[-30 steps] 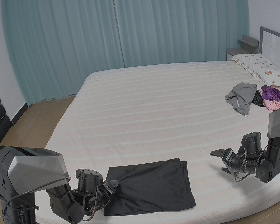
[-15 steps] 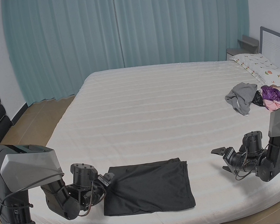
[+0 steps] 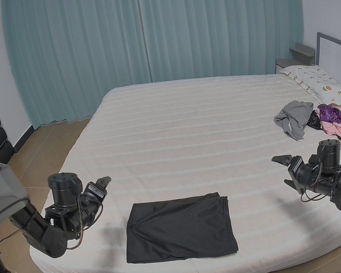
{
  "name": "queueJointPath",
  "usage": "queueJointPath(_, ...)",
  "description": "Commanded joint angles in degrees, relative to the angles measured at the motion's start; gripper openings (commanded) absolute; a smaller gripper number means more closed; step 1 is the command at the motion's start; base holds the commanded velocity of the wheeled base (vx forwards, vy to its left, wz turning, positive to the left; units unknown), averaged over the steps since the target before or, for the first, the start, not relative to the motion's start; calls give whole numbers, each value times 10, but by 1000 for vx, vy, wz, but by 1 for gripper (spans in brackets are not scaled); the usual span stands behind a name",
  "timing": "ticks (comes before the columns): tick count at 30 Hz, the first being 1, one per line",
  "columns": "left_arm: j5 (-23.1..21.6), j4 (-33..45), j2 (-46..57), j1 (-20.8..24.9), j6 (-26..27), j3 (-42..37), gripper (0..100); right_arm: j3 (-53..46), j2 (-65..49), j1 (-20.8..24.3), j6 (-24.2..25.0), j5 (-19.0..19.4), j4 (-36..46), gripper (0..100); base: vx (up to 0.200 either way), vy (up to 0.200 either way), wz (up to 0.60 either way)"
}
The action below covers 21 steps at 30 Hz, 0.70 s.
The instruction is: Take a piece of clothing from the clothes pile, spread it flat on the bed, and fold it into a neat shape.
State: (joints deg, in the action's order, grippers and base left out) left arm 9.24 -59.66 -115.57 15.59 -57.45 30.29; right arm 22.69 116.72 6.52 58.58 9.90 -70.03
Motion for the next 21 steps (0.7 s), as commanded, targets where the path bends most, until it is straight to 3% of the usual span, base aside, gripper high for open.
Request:
queueJointPath(1, 32, 4, 277, 13, 60, -70, 100, -56, -309, 14, -30, -8, 75, 100, 0, 0, 0)
queueJointPath(5, 48, 4, 347, 13, 109, -106, 100, -78, -415, 31, -51, -12, 126, 100, 0, 0, 0)
queueJointPath(6, 74, 4, 395, 13, 154, -128, 100, -98, -490, 38, -83, -22, 160, 100, 0, 0, 0)
queueJointPath(11, 119, 11, 484, 14, 263, -167, 100, -111, -623, 37, -223, -48, 274, 100, 0, 0, 0)
queueJointPath(13, 126, 17, 504, 13, 280, -173, 100, -113, -655, 37, -244, -52, 301, 100, 0, 0, 0)
queueJointPath(16, 148, 60, 579, 13, 320, -188, 100, -107, -769, 37, -311, -52, 419, 100, 0, 0, 0)
queueJointPath(17, 148, 60, 579, 13, 320, -188, 100, -107, -769, 37, -311, -52, 419, 100, 0, 0, 0)
queueJointPath(18, 163, 114, 632, 13, 340, -188, 100, -108, -830, 35, -365, -54, 496, 100, 0, 0, 0)
queueJointPath(21, 173, 192, 708, 13, 365, -184, 100, -107, -912, 33, -432, -55, 586, 100, 0, 0, 0)
